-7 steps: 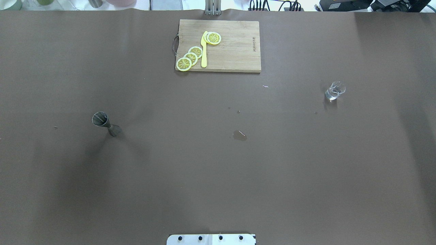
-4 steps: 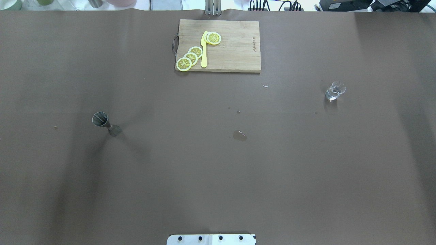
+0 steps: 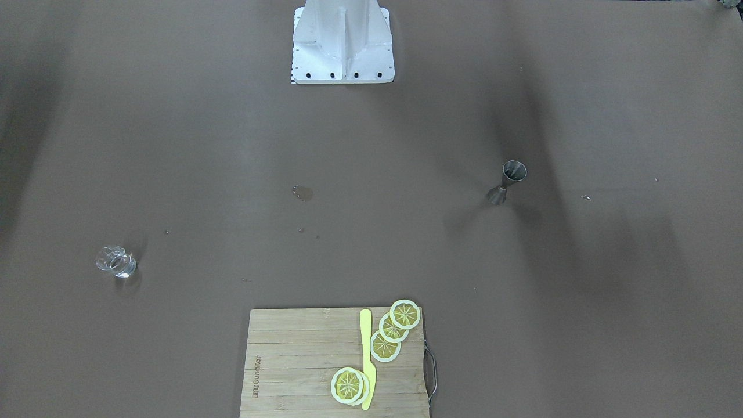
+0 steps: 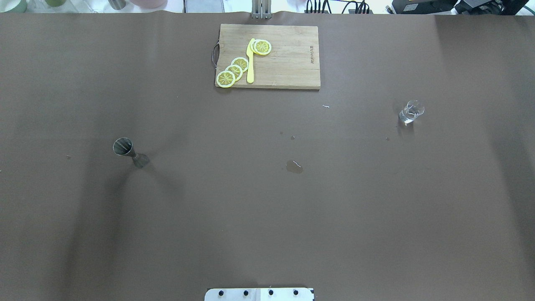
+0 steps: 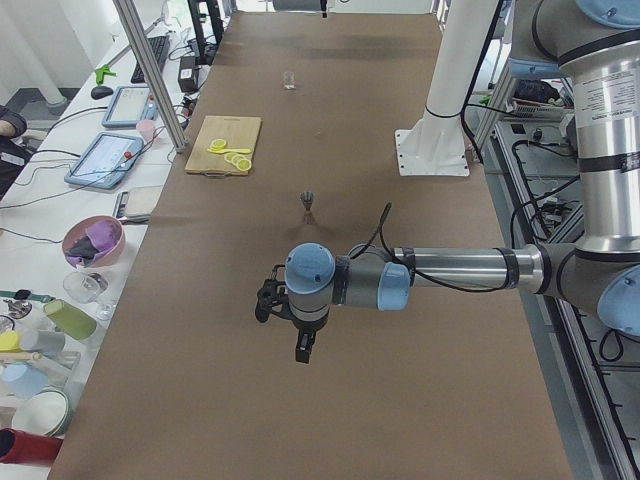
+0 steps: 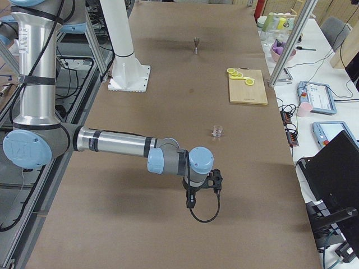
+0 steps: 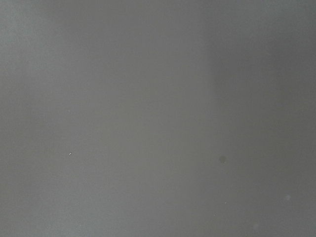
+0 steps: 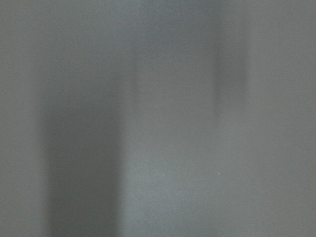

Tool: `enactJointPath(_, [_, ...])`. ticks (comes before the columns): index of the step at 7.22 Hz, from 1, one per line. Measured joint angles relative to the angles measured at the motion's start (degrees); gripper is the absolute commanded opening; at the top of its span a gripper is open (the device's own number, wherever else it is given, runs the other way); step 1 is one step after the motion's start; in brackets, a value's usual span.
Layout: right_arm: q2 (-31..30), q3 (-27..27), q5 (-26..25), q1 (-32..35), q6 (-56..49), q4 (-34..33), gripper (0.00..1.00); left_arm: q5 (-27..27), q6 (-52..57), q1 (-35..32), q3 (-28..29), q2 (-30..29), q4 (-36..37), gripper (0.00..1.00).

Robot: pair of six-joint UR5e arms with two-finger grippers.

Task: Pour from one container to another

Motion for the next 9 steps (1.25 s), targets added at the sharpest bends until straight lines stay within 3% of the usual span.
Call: enactJointPath(9, [-0.4, 0.0, 0.2, -3.5, -1.0, 9.3, 1.00, 0.1, -5.8, -0.2, -0.1, -0.6, -1.3, 0.99])
